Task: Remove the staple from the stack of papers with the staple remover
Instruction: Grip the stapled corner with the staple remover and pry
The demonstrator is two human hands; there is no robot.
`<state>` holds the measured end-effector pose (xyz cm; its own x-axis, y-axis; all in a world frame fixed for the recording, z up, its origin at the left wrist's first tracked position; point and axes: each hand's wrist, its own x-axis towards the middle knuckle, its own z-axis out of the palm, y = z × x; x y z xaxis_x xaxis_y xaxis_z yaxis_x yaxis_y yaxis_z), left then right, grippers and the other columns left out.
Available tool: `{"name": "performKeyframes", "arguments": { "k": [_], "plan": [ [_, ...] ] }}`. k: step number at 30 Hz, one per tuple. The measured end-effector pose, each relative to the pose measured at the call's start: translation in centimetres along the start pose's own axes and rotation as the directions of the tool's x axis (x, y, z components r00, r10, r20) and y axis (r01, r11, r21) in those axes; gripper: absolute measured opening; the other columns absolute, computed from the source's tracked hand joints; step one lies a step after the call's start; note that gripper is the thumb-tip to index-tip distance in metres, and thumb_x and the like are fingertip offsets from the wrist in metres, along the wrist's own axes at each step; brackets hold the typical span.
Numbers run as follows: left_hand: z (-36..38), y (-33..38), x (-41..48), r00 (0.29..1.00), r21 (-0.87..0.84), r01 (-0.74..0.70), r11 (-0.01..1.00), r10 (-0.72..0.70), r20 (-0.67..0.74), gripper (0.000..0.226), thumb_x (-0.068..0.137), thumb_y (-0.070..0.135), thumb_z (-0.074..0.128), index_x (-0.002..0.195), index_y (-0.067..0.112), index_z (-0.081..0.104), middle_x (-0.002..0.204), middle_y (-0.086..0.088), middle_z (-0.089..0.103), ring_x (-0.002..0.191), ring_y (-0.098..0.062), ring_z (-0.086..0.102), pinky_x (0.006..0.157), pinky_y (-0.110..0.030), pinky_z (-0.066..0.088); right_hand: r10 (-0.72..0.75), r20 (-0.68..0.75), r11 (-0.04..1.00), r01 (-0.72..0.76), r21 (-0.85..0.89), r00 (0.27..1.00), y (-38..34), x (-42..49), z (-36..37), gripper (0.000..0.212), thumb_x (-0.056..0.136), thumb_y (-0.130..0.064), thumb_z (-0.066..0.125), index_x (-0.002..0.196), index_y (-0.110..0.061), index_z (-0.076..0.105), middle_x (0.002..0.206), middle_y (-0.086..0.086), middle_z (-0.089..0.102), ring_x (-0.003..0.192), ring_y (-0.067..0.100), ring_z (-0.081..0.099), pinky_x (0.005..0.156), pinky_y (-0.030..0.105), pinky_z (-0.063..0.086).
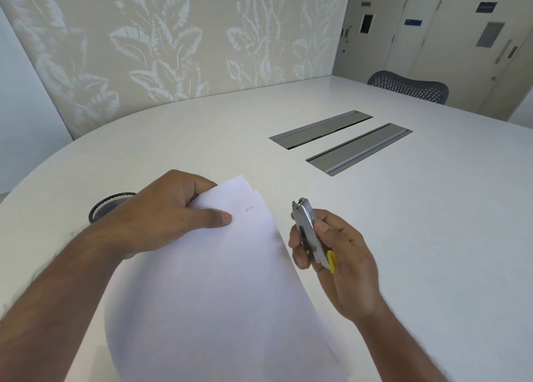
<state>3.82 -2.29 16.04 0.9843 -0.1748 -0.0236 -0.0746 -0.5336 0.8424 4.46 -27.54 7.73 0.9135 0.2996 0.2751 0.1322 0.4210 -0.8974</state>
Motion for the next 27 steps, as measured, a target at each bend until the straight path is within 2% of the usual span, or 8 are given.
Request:
{"name": "performKeyframes", "arguments": {
  "k": [4, 6, 10, 12, 14, 19, 23, 27],
  "plan": [
    [0.3, 0.4, -0.3, 1.000, -0.012, 0.006, 1.000, -0.006, -0.001, 0.041, 0.066, 0.049, 0.077, 0.083, 0.011, 0.076, 0.091, -0.025, 0.074, 0.080, -0.046, 0.071, 0.069, -0.041, 0.053, 0.000, -0.020, 0.997, -0.001, -0.076, 1.000, 0.0, -0.8, 1.3, 0.026, 0.094, -0.019, 0.046, 0.093, -0.004, 0.068, 0.074, 0.011, 0.063, 0.058, 0.025, 0.048, 0.057, 0.027, 0.042],
    [0.4, 0.6, -0.5, 0.999, -0.012, 0.032, 0.999, -0.032, 0.007, 0.046, 0.062, 0.052, 0.078, 0.082, 0.011, 0.076, 0.091, -0.025, 0.073, 0.072, -0.041, 0.070, 0.069, -0.040, 0.052, -0.026, -0.041, 0.982, 0.018, -0.187, 0.999, 0.1, -1.1, 1.8, 0.024, 0.094, -0.020, 0.050, 0.095, -0.006, 0.069, 0.075, 0.009, 0.066, 0.058, 0.023, 0.051, 0.057, 0.026, 0.043],
    [0.4, 0.8, -1.1, 0.998, -0.025, 0.050, 0.998, -0.049, 0.031, 0.036, 0.065, 0.042, 0.079, 0.082, 0.011, 0.075, 0.090, -0.022, 0.074, 0.070, -0.030, 0.071, 0.069, -0.039, 0.053, -0.073, -0.032, 0.952, 0.060, -0.301, 0.997, 0.2, -1.5, 3.0, 0.017, 0.092, -0.018, 0.056, 0.096, -0.008, 0.070, 0.074, 0.008, 0.069, 0.055, 0.018, 0.055, 0.056, 0.021, 0.046],
    [0.4, 0.8, -1.2, 0.998, -0.042, 0.049, 0.998, -0.048, 0.030, 0.030, 0.067, 0.036, 0.079, 0.084, 0.011, 0.076, 0.091, -0.021, 0.076, 0.077, -0.039, 0.075, 0.071, -0.046, 0.058, -0.070, -0.031, 0.946, 0.057, -0.320, 0.997, 0.2, -1.6, 3.5, 0.015, 0.090, -0.019, 0.060, 0.097, -0.011, 0.070, 0.075, 0.010, 0.070, 0.054, 0.017, 0.057, 0.056, 0.022, 0.047],
    [0.3, 0.7, -1.3, 0.998, -0.076, 0.051, 0.996, -0.049, 0.035, 0.025, 0.069, 0.030, 0.079, 0.086, 0.012, 0.078, 0.090, -0.019, 0.079, 0.080, -0.039, 0.076, 0.075, -0.052, 0.061, -0.067, -0.031, 0.942, 0.053, -0.333, 0.997, 0.3, -1.6, 3.8, 0.014, 0.089, -0.021, 0.061, 0.097, -0.014, 0.071, 0.076, 0.012, 0.070, 0.055, 0.018, 0.058, 0.056, 0.024, 0.048],
    [0.1, 0.4, -1.3, 0.992, -0.168, 0.062, 0.984, -0.043, 0.118, 0.026, 0.072, 0.020, 0.078, 0.096, 0.010, 0.080, 0.098, -0.016, 0.081, 0.087, -0.033, 0.078, 0.077, -0.043, 0.062, -0.068, -0.036, 0.936, 0.051, -0.349, 0.997, 0.2, -1.7, 4.1, 0.014, 0.090, -0.021, 0.062, 0.095, -0.013, 0.071, 0.076, 0.010, 0.071, 0.055, 0.017, 0.059, 0.055, 0.023, 0.047],
    [0.2, 0.0, -1.2, 0.990, -0.229, 0.059, 0.972, -0.026, 0.142, 0.022, 0.073, 0.017, 0.075, 0.093, 0.015, 0.082, 0.096, -0.012, 0.082, 0.084, -0.026, 0.078, 0.074, -0.035, 0.063, -0.057, -0.040, 0.943, 0.041, -0.329, 0.998, 0.1, -1.7, 4.3, 0.015, 0.089, -0.021, 0.061, 0.094, -0.011, 0.071, 0.076, 0.012, 0.071, 0.054, 0.017, 0.059, 0.054, 0.022, 0.047],
    [0.5, -0.4, -1.0, 0.987, -0.258, 0.061, 0.964, -0.020, 0.159, 0.022, 0.075, 0.015, 0.074, 0.095, 0.012, 0.081, 0.097, -0.011, 0.082, 0.084, -0.025, 0.079, 0.075, -0.035, 0.063, -0.054, -0.038, 0.947, 0.039, -0.318, 0.998, 0.1, -1.7, 4.3, 0.017, 0.089, -0.019, 0.060, 0.096, -0.007, 0.070, 0.076, 0.012, 0.072, 0.054, 0.017, 0.059, 0.055, 0.022, 0.047]
  ]
}}
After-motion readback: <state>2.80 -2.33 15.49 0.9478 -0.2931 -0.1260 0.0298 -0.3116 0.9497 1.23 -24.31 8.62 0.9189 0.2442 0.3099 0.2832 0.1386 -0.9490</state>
